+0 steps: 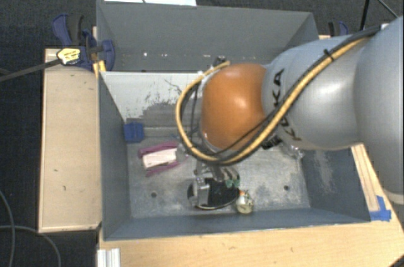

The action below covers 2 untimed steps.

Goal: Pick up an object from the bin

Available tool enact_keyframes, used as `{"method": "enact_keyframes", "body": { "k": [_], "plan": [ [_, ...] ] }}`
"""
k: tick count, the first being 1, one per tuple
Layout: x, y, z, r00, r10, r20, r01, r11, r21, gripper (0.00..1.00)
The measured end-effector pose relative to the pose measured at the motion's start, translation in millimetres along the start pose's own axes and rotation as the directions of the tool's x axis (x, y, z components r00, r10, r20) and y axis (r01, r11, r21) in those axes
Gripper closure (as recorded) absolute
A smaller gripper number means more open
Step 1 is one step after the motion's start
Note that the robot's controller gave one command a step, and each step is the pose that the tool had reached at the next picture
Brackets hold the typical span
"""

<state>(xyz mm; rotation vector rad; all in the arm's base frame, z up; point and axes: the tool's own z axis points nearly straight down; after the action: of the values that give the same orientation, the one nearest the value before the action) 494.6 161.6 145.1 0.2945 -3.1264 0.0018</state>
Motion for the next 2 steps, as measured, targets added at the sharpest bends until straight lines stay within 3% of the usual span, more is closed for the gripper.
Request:
{"method": "enact_keyframes", "body": {
  "k": [1,2],
  "plan": [
    [9.9,-67.6,68.8,0.996,-0.084,-0.007,0.084,0.996,-0.001,0.0],
    [8.0,-63.6,65.6,0.997,-0.081,-0.001,0.081,0.997,-0.003,1.0]
  ]
}}
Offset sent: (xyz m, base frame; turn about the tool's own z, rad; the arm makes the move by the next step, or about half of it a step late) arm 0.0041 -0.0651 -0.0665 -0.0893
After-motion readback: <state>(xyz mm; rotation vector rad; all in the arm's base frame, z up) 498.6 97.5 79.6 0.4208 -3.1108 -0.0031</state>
